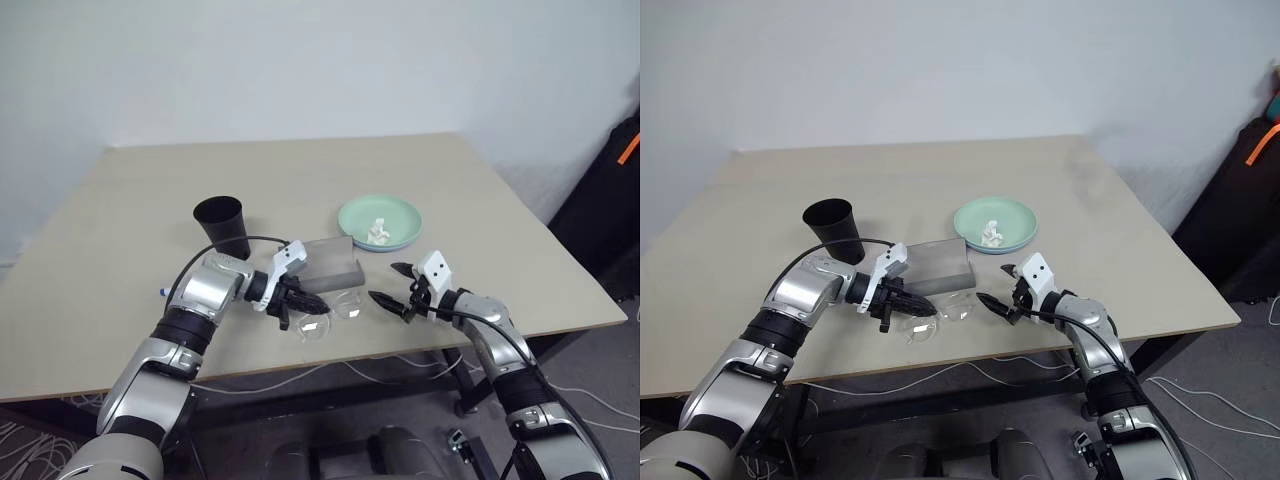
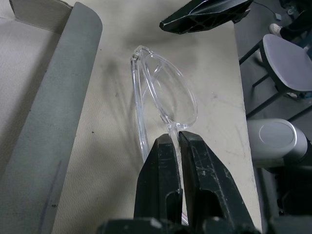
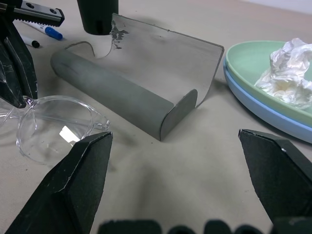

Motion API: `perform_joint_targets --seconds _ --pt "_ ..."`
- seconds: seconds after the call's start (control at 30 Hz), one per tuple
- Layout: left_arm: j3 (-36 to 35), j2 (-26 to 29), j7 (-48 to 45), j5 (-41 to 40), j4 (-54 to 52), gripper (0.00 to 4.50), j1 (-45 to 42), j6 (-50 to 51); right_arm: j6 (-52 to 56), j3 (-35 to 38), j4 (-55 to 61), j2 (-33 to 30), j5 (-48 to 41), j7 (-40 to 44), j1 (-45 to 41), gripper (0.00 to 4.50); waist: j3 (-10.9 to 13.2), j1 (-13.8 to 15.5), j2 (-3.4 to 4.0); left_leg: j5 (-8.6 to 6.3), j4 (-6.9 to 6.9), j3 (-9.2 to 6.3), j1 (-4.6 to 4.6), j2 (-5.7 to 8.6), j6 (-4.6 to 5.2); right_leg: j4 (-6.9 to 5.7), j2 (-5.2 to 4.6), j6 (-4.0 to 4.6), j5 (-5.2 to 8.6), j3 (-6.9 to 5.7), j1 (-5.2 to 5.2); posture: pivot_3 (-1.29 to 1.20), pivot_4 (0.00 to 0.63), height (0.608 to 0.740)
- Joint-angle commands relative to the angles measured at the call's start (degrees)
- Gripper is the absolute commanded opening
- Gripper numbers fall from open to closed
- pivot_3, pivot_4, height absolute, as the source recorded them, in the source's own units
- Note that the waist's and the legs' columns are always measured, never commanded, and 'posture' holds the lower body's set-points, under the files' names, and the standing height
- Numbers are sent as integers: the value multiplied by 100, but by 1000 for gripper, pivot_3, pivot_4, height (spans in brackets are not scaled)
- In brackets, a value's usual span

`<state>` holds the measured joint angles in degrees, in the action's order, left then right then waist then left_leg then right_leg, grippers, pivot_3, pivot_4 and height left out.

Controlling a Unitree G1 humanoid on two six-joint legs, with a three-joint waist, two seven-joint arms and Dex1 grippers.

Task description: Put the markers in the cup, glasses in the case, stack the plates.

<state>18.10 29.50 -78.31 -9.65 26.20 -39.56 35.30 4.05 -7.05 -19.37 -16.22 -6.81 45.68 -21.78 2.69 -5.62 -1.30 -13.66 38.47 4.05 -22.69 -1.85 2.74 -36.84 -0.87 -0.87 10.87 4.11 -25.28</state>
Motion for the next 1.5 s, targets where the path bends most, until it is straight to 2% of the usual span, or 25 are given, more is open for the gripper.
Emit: perform_joint_targets --seconds 0.03,0.3,0.43,0.5,0.7,0.97,1.23,1.5 --pt "-135 88 5 -63 -238 31 -32 -109 -85 70 162 2 -78 -29 -145 4500 0 0 0 0 0 0 0 0 0 0 0 0 0 0 0 0 0 740" --pt "-469 228 -317 -463 -817 31 -403 -205 -122 258 27 -12 -99 -314 -246 4500 0 0 -1 0 1 0 -2 0 0 0 0 0 0 0 -1 0 0 740" --pt "-514 258 -226 -224 -580 31 -746 -1070 -206 382 -219 -41 -49 -507 -395 4500 0 1 0 0 2 0 2 1 0 0 0 0 0 0 3 0 0 740" --pt "-479 200 45 42 -184 31 -983 -1567 -247 407 -302 -56 -54 -539 -440 4500 0 3 -1 0 3 0 1 1 0 0 -1 0 0 0 4 0 0 740" --pt "-133 -10 960 1139 1600 31 -1693 -3927 -308 438 -375 -49 -56 -601 -451 4500 0 1 -1 0 5 -1 1 5 1 1 -1 -1 -1 0 8 0 0 740" --pt "254 -321 1445 2046 3252 31 -2150 -5534 -312 430 -325 -13 -66 -649 -387 4500 0 3 -1 0 5 2 -2 5 1 1 0 -5 -3 3 5 0 0 740" --pt "378 -572 1509 2511 4117 31 -2244 -5911 -269 439 -193 -23 -69 -708 -249 4500 0 4 -3 0 7 -1 -5 6 2 1 0 -9 -5 1 4 0 0 740" --pt "47 -737 671 2223 4391 31 -2294 -5174 -248 414 -139 -9 -60 -735 -198 4500 -1 0 -3 0 10 -1 -3 6 2 0 0 -7 -4 0 8 0 0 740"
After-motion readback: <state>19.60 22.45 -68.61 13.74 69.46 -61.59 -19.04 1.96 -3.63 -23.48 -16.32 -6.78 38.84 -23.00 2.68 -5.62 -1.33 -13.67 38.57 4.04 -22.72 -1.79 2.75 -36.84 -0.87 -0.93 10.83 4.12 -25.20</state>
